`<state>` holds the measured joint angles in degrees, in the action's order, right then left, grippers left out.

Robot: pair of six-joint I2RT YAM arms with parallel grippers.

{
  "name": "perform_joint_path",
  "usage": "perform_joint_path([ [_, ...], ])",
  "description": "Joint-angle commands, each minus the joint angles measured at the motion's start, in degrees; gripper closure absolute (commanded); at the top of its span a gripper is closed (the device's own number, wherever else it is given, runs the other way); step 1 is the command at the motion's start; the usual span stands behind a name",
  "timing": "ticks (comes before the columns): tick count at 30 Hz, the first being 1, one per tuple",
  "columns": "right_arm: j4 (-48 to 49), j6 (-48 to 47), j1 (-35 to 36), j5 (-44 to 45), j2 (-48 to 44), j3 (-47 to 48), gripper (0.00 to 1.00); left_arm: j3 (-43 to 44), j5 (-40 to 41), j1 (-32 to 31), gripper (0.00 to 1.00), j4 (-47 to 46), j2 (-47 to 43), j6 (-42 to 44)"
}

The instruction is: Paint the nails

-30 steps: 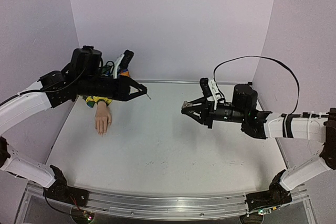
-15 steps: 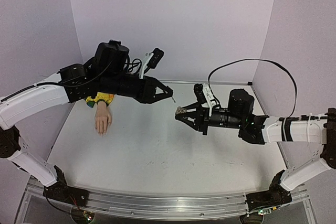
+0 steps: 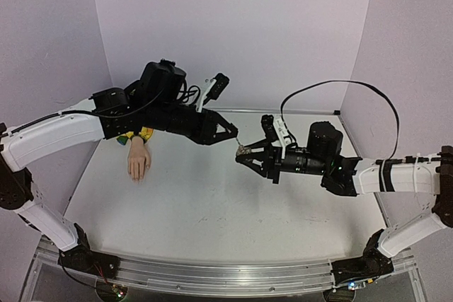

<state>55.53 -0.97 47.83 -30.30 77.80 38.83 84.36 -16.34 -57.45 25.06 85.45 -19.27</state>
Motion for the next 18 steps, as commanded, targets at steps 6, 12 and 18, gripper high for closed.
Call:
perform_joint_path([
  [6, 4.7, -0.6, 0.4, 0.5, -0.4, 0.5, 1.00, 3.6, -0.5, -0.2, 1.00, -0.5, -0.4, 1.2],
  [12, 4.7, -0.5, 0.4, 0.5, -0.4, 0.5, 1.00, 3.3, -0.9, -0.3, 1.00, -0.6, -0.5, 0.8],
  [18, 4.7, -0.5, 0.4, 0.6, -0.5, 0.5, 1.00, 3.3, -1.6, -0.6, 1.00, -0.5, 0.1, 0.5],
])
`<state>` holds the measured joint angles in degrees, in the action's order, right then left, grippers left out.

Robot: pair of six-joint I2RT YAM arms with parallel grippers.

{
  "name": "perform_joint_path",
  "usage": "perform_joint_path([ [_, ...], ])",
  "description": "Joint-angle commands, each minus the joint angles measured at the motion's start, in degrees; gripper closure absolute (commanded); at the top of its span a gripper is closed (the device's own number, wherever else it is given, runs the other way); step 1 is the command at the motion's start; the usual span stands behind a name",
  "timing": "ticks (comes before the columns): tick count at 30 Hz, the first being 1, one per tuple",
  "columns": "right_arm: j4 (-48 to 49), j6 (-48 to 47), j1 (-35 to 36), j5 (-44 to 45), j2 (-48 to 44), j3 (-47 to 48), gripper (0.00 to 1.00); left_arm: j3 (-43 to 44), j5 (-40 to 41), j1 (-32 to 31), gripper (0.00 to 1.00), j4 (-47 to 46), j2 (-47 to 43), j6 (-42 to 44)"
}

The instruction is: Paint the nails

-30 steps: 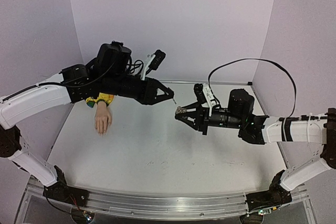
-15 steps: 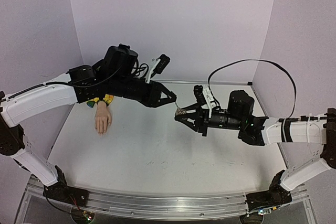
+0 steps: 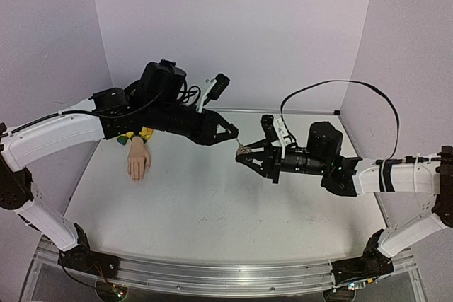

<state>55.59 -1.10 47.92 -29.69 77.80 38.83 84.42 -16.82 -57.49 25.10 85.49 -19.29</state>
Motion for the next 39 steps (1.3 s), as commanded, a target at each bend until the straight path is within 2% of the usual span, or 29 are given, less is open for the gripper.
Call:
perform_joint_path([
  [1, 4.6, -0.3, 0.3, 0.0, -0.5, 0.5, 1.00, 3.2, -1.2, -0.6, 1.00, -0.6, 0.2, 0.5],
  [32, 4.6, -0.4, 0.3, 0.2, -1.2, 0.2, 1.00, 4.9, -0.1, -1.9, 1.00, 2.2, 3.2, 1.2],
  [39, 4.9, -0.1, 0.3, 2.6, -1.6, 0.2, 1.00, 6.7, 0.7, -2.9, 1.00, 5.7, 6.0, 0.3],
])
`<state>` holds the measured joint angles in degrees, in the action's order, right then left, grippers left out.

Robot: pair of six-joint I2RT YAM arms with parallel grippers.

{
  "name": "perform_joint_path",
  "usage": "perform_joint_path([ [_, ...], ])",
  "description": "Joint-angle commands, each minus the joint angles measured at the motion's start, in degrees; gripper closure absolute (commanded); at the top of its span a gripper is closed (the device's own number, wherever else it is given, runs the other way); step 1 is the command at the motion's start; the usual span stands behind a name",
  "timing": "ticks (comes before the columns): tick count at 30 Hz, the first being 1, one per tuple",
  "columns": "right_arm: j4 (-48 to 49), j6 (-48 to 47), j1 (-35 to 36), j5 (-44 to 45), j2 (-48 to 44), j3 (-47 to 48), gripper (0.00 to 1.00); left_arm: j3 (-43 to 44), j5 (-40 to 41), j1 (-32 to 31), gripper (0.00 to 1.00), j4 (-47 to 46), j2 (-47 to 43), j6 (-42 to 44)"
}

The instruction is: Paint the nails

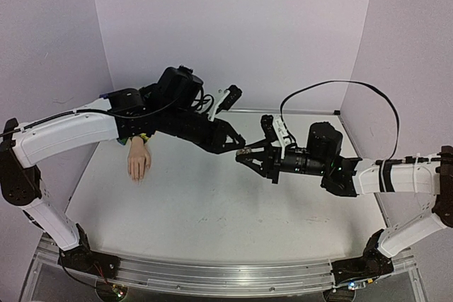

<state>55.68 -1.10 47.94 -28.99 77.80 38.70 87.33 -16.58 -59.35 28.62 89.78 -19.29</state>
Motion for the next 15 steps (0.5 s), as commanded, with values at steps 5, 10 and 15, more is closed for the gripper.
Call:
perform_joint_path([
  [5, 7.2, 0.7, 0.9, 7.5, -3.0, 0.1, 1.00, 4.6, 2.8, -1.0, 1.00, 6.2, 2.9, -0.8],
  [10, 10.1, -2.5, 7.4, 27.9, -3.4, 2.8, 1.00, 5.7, 6.8, -1.0, 1.00, 8.8, 3.1, -5.6],
  [15, 17.2, -9.5, 13.6, 51.4, 2.2, 8.5, 1.00, 6.8, 9.1, -1.0, 1.00, 11.6, 3.4, -10.3],
])
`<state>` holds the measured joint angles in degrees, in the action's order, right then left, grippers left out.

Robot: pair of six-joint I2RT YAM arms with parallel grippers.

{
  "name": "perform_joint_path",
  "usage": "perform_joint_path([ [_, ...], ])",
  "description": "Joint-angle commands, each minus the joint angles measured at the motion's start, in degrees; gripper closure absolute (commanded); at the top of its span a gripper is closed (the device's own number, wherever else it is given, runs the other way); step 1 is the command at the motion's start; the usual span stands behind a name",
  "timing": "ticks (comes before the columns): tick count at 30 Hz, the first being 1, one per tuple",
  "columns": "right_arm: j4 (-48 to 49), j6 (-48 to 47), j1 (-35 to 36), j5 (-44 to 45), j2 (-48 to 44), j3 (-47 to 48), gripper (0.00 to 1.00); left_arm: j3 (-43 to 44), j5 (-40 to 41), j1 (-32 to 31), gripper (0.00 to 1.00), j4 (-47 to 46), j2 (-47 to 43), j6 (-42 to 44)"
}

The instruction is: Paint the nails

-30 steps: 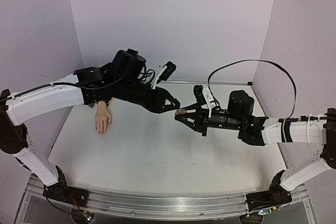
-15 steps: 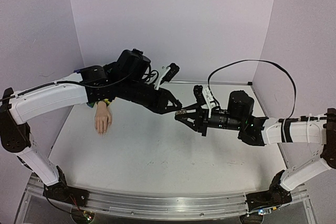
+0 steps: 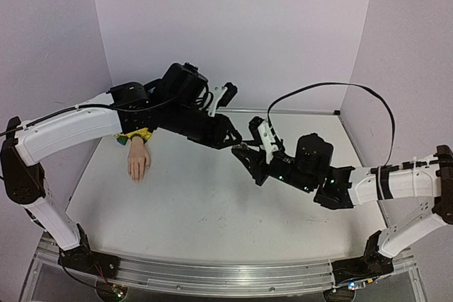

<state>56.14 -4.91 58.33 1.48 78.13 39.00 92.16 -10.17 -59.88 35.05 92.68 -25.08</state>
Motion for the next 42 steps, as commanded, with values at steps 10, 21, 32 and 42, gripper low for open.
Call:
perform_joint_path([
  [10, 20.2, -9.5, 4.4, 25.5, 14.3, 21.8, 1.00, -1.9, 7.6, -0.4, 1.00, 7.6, -0.4, -6.3],
  [21, 11.4, 1.8, -1.5, -16.3, 9.5, 24.2, 1.00, -8.0, -3.0, 2.9, 1.00, 4.7, -3.7, 2.5],
  [32, 12.1, 25.7, -7.5, -63.8, 10.2, 33.2, 1.00, -10.5, -33.6, 2.7, 1.00, 3.1, -4.5, 23.4],
  [42, 11.9, 23.2, -8.4, -57.2, 5.3, 25.2, 1.00, -9.0, -33.6, 2.8, 0.97, 3.2, -6.6, 24.7],
])
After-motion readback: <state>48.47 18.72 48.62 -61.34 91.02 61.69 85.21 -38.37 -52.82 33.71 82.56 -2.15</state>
